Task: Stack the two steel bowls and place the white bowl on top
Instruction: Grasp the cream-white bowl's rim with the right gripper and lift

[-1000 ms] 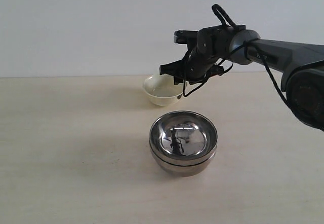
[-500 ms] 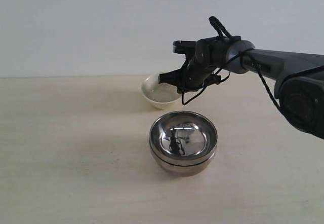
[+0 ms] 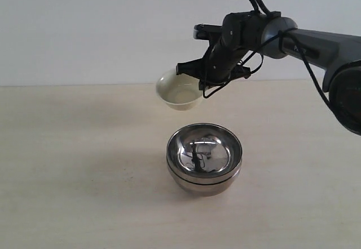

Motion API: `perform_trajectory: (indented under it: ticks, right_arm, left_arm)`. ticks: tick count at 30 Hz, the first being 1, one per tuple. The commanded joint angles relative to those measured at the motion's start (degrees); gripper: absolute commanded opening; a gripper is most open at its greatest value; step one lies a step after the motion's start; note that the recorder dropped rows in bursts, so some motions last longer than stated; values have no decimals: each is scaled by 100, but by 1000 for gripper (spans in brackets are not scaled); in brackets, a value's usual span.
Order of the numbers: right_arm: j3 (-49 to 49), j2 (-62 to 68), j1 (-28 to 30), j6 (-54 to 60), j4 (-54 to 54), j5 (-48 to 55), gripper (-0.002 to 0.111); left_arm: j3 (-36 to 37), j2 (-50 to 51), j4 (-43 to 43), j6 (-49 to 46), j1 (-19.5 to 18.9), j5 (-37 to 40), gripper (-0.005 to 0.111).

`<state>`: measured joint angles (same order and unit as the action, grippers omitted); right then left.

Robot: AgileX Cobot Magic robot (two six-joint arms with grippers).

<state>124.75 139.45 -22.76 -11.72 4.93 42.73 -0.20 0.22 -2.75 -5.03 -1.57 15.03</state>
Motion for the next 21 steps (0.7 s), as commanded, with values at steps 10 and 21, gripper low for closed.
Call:
perform_trajectory:
  ticks: [10,21]
  right_arm:
    - [-11,-137,42,-123,74,113,0]
    - [-11,-819,42,-134,74,814,0]
  left_arm:
    - [20,-22,39,56,-17,-38,4]
    - [20,-22,39,56,-17,-38,4]
